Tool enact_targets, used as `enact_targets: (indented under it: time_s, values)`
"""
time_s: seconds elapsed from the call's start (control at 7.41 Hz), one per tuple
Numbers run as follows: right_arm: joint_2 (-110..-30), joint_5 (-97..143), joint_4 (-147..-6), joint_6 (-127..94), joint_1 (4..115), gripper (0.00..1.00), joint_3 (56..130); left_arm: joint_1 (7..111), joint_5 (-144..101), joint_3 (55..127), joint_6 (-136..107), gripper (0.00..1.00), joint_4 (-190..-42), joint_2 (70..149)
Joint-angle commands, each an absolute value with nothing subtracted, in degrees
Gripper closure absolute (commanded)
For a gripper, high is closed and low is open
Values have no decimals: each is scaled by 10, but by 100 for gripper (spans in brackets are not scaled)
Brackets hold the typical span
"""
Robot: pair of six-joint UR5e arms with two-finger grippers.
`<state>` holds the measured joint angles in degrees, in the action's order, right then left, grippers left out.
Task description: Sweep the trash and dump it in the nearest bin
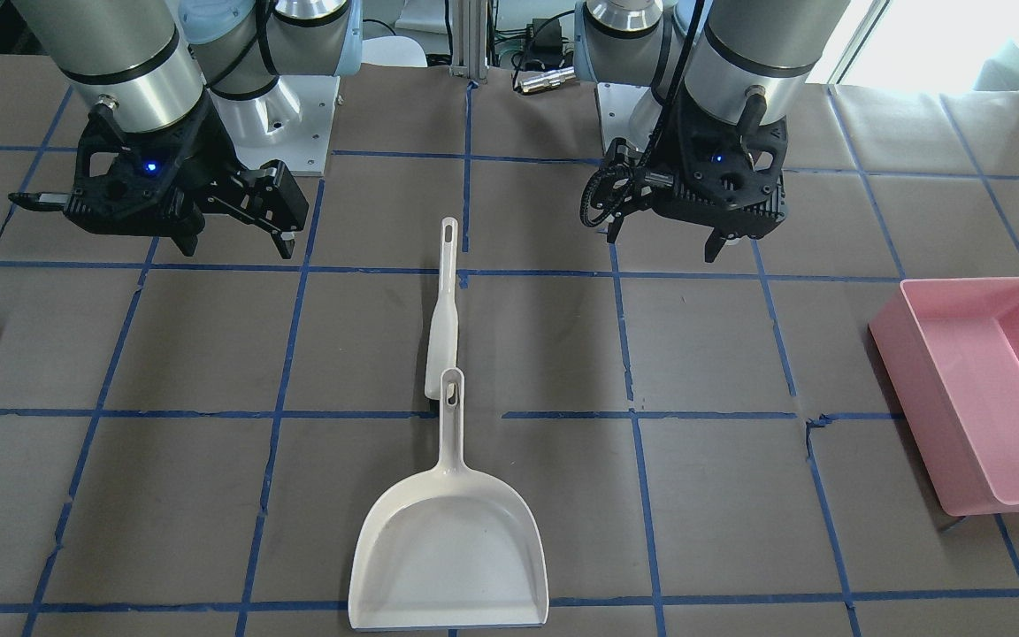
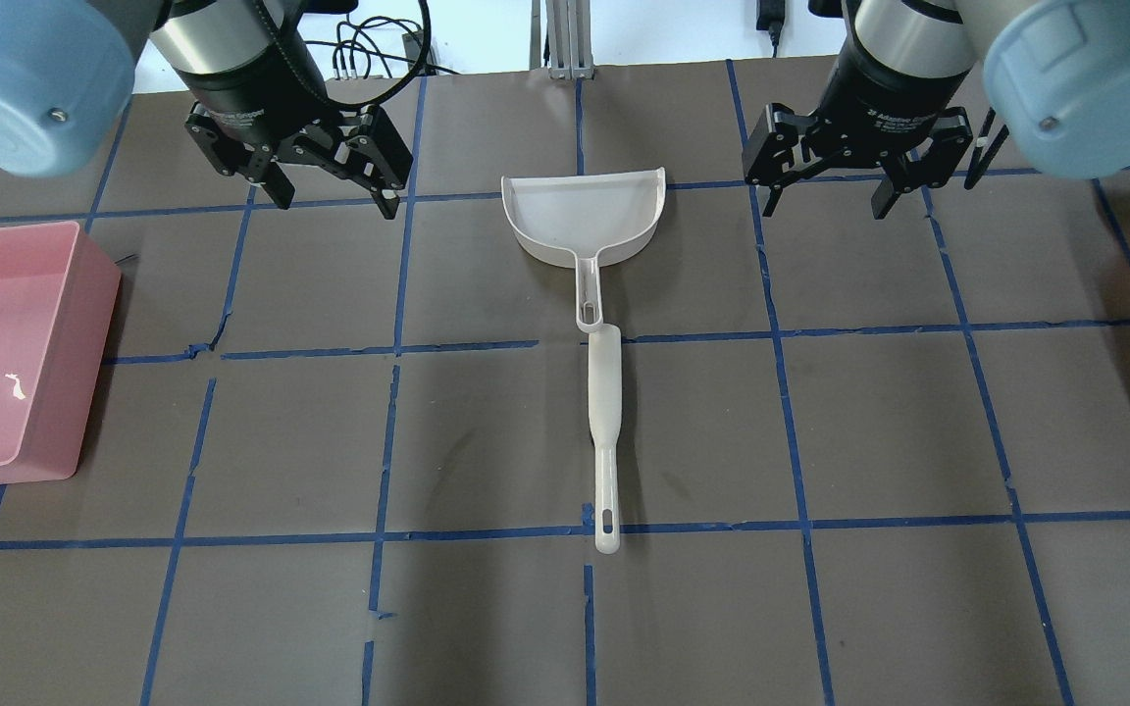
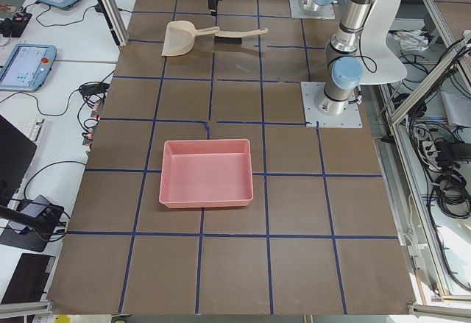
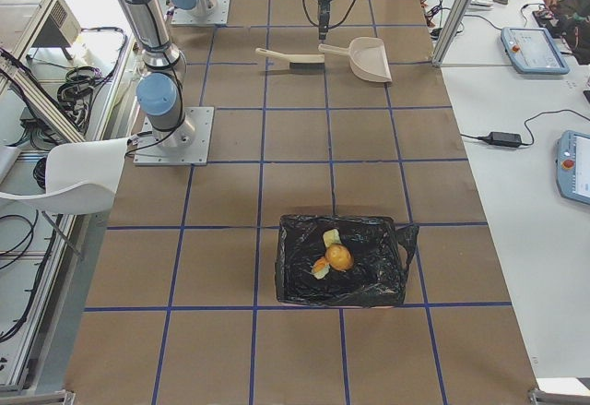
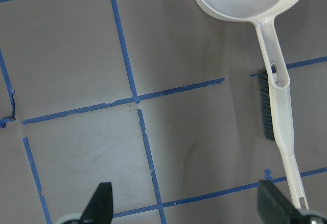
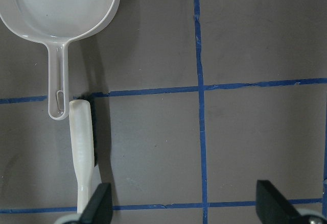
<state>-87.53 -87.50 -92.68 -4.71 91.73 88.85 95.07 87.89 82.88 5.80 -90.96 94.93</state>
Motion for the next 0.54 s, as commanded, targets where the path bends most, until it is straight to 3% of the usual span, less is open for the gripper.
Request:
enact_targets:
  time_s: [0.0,0.4]
  values:
    - [-876,-875,-925,-44,914,0,890,950,879,829,58,0,-910,949]
    - [-881,-870,-926,-41,917,0,891,950,878,829,58,0,-910,949]
